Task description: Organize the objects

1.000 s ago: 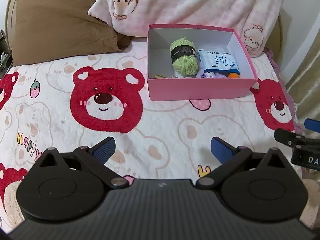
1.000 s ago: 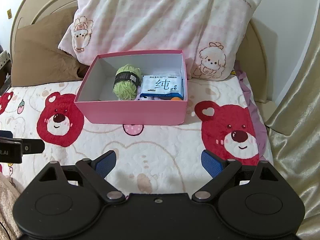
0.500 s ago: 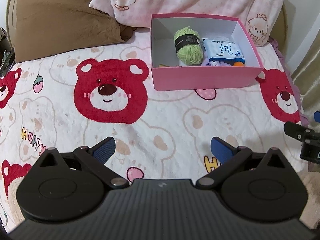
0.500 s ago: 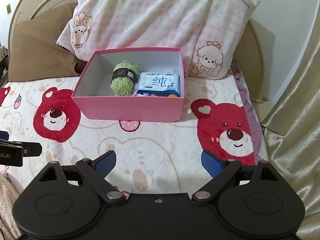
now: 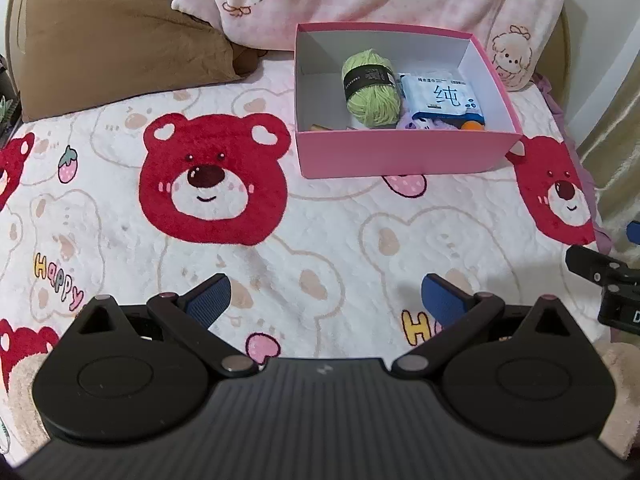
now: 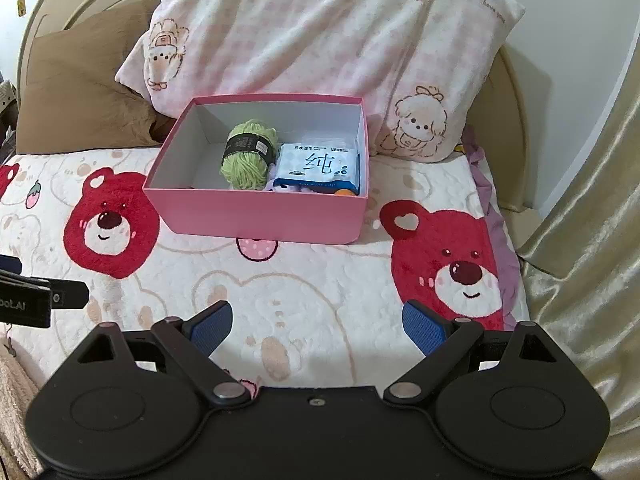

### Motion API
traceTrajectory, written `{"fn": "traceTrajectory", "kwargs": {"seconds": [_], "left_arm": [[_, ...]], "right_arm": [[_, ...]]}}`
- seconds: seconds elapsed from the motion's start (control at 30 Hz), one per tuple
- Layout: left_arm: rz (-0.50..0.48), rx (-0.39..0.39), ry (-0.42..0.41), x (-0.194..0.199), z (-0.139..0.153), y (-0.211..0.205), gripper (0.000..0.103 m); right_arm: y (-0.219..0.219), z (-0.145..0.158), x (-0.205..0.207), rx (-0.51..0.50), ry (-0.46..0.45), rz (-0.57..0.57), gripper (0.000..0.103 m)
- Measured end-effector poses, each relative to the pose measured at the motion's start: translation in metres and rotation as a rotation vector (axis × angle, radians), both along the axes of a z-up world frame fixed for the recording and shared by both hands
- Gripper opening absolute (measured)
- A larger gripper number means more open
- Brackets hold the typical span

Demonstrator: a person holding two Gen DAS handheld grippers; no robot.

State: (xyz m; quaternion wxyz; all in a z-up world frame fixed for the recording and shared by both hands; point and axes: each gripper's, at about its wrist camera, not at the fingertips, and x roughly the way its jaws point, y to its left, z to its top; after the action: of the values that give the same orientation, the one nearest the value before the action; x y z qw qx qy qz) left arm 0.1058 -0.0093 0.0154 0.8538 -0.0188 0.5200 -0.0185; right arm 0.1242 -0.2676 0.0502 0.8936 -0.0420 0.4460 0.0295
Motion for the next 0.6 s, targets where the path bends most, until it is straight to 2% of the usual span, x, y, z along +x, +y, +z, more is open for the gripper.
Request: {"fn": "traceTrajectory", "kwargs": {"seconds": [0.33, 0.6], "left_arm": [[0.035, 0.031, -0.016, -0.0012, 0.0015, -0.0008, 0.103], [-0.003, 0.049, -0.036, -0.004, 0.0033, -0.0049, 0.103]], "right_arm": [[-0.0026, 0.0033, -0.001, 0.013, -0.009, -0.011, 0.094], [-0.0074, 0.0051, 0.0, 0.041, -0.01, -0.037, 0.094]]}}
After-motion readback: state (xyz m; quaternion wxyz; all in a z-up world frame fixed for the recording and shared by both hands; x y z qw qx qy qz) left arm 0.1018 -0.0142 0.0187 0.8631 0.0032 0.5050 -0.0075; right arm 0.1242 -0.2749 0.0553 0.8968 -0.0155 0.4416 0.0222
